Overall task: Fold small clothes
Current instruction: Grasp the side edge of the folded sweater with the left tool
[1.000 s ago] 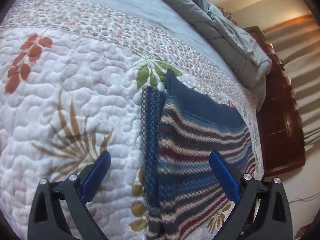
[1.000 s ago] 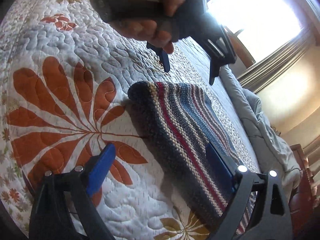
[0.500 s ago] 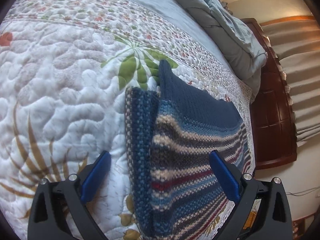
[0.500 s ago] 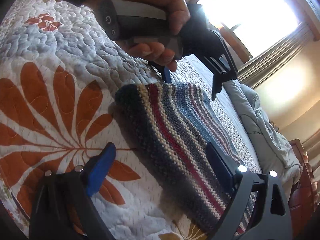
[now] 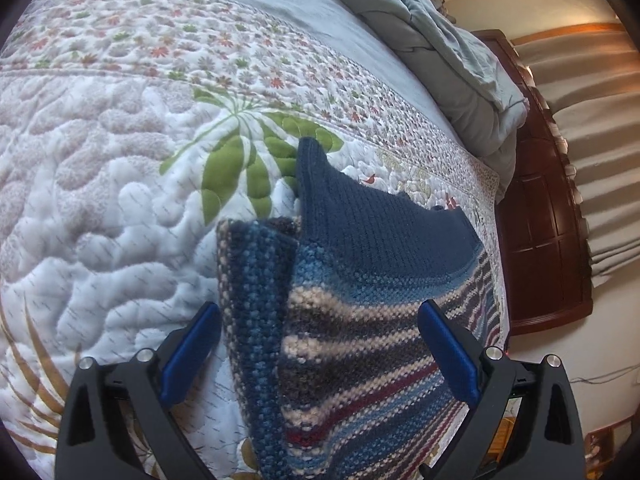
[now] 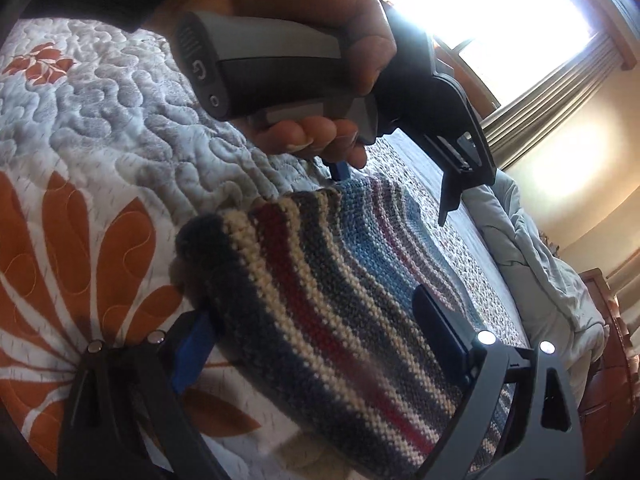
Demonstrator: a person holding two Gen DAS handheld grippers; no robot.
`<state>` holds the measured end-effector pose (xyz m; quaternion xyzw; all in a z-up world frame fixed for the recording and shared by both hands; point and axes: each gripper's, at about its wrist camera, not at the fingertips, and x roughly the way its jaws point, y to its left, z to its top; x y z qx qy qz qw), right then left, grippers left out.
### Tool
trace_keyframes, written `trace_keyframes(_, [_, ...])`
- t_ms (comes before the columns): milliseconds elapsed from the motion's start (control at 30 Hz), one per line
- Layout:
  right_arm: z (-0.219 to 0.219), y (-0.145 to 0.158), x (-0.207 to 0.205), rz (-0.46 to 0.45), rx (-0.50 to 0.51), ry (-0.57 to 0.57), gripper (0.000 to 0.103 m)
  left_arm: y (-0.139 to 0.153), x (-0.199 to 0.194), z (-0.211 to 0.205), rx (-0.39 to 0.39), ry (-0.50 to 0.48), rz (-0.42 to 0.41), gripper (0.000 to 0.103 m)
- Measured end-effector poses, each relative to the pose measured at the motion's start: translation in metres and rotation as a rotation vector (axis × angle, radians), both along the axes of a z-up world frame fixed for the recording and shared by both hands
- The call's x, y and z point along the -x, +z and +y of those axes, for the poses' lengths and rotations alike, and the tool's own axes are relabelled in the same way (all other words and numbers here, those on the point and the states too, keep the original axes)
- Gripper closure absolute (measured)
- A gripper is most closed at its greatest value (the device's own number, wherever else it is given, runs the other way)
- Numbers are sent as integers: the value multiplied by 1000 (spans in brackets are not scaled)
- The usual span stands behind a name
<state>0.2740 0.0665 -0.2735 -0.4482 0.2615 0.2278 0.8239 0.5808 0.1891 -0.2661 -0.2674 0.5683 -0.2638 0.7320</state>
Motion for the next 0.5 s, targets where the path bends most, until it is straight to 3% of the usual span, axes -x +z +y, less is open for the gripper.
trace_keyframes(100, [1,1,-9,-12,-2,-2,11,-2,-2,1,-11,9,-1,10])
trace_keyframes(200, [1,2,-18,-22,-14,-21,11,-1,-4,4,-38,16,0,22])
trace_keyframes(333, [1,1,-32,-15,-21,-42,11,-3,-6,10,-60,32,13,48])
trace_keyframes(500, [2,0,-41,-16,-18,-46,11,-4,-4,11,-78,42,9,48])
